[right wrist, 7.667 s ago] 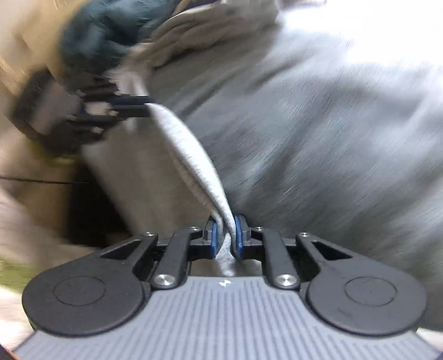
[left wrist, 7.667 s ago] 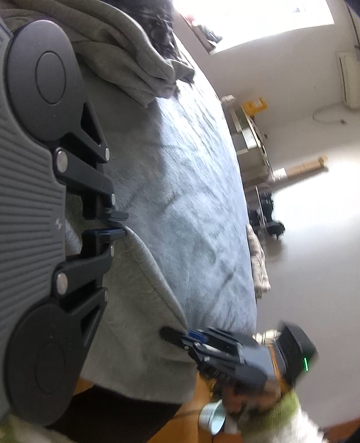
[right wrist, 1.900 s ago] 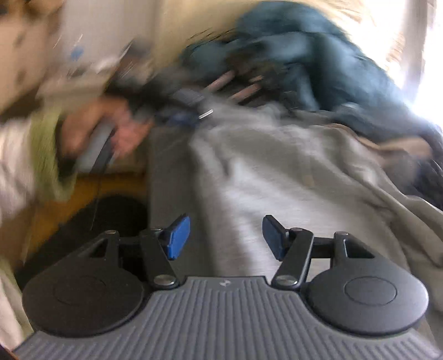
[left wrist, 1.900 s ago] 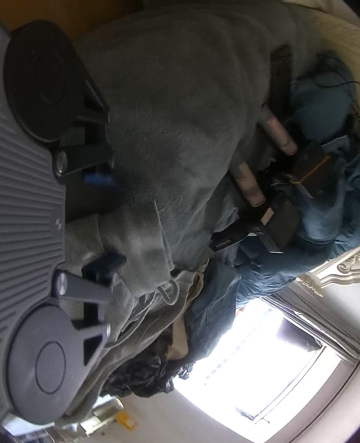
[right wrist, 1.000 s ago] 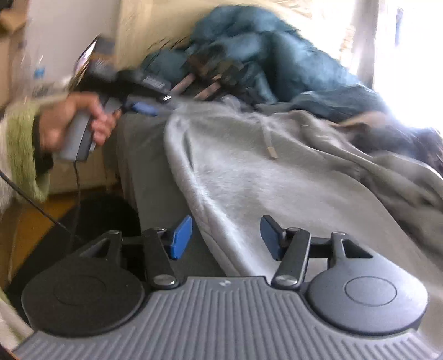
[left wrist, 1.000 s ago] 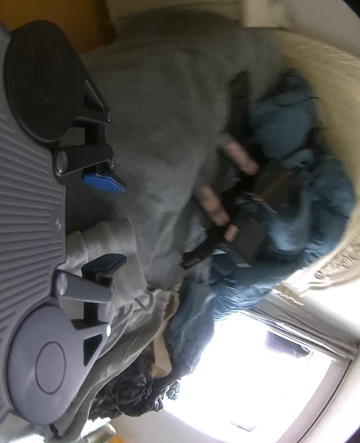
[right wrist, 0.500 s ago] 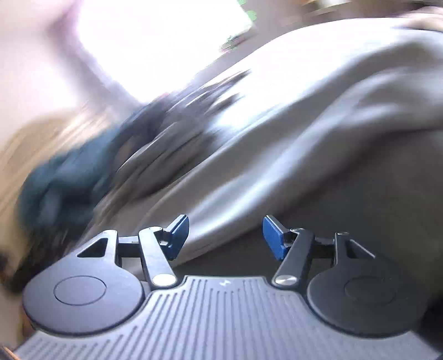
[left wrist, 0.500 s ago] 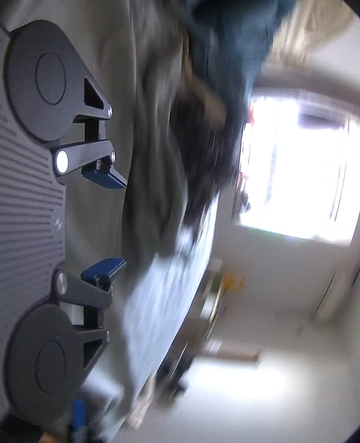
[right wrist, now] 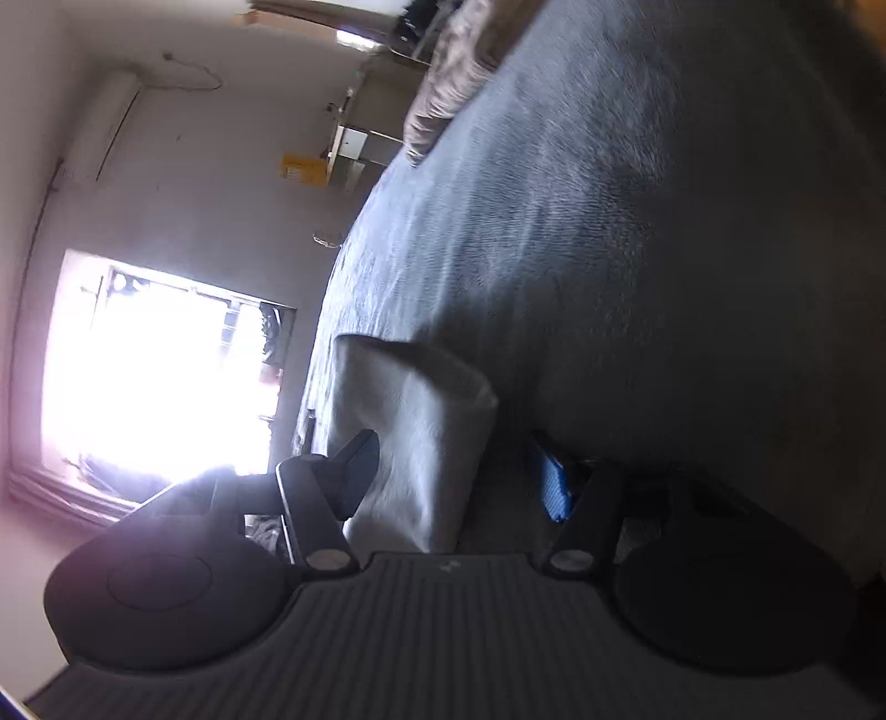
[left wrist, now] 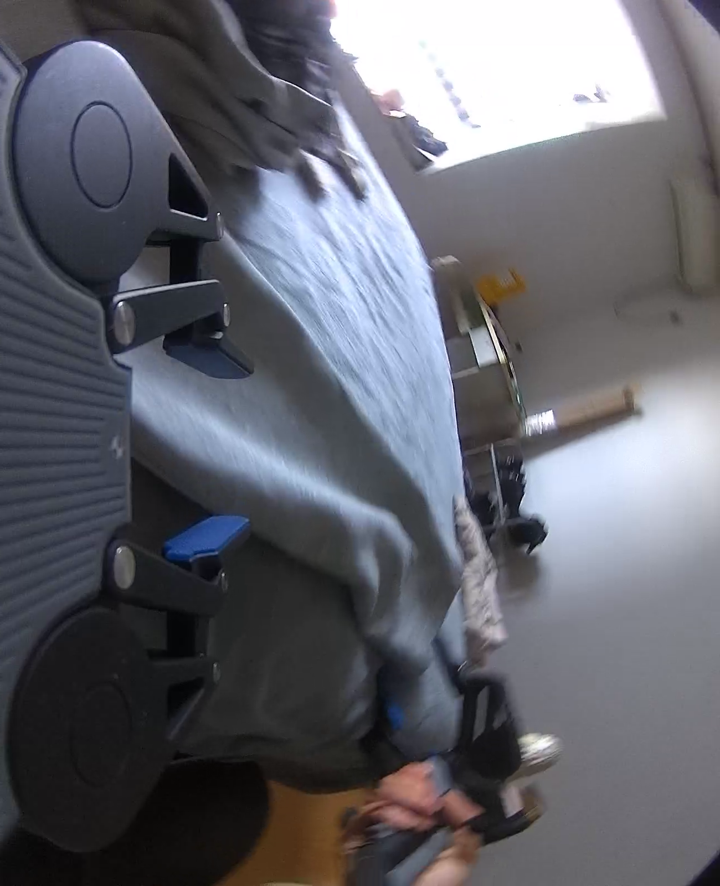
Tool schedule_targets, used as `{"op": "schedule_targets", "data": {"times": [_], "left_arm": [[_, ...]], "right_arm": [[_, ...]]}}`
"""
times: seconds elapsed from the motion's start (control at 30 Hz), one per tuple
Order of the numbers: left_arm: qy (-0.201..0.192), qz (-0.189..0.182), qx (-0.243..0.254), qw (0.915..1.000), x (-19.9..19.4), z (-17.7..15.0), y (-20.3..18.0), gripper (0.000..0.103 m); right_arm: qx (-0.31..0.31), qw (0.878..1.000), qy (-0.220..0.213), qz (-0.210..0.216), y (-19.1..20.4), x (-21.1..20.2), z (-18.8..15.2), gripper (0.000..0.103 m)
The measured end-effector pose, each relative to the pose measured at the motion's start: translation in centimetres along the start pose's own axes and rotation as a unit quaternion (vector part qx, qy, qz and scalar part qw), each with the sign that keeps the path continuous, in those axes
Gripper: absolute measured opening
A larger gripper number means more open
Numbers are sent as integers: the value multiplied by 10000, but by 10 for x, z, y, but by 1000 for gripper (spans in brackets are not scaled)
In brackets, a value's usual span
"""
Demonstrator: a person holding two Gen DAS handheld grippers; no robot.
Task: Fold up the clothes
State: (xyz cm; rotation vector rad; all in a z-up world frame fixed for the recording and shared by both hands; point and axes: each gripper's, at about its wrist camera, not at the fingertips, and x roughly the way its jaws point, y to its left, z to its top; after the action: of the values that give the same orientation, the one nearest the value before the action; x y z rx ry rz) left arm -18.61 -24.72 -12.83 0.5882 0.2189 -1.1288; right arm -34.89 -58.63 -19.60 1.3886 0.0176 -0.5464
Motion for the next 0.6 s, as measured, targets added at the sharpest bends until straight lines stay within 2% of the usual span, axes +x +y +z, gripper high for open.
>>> {"op": "schedule_targets", "data": {"times": [0.07, 0.13, 0.2, 0.23, 0.3, 0.6], "left_arm": [[46, -46, 186, 9998, 8, -2, -11, 57], [75, -106, 277, 9995, 15, -4, -15, 57], [72, -98, 344, 9993, 19, -4, -18, 57], [71, -65, 388, 9992, 22, -2, -18, 57], [35, 21, 484, 9988, 25, -1, -19, 57], [-57, 380, 653, 9971, 21, -3, -24, 57]], "right_arm": [[-117, 9999, 47, 16, 4, 4, 6, 57], [-433, 9990, 66, -54, 17, 8, 10, 41], [-749, 9971, 99, -39, 29, 7, 13, 18], [-879, 9961, 121, 1, 34, 6, 14, 14], [-1059, 9941, 169, 128, 48, 7, 17, 9], [-1338, 9833, 510, 1126, 134, 30, 39, 8]]}}
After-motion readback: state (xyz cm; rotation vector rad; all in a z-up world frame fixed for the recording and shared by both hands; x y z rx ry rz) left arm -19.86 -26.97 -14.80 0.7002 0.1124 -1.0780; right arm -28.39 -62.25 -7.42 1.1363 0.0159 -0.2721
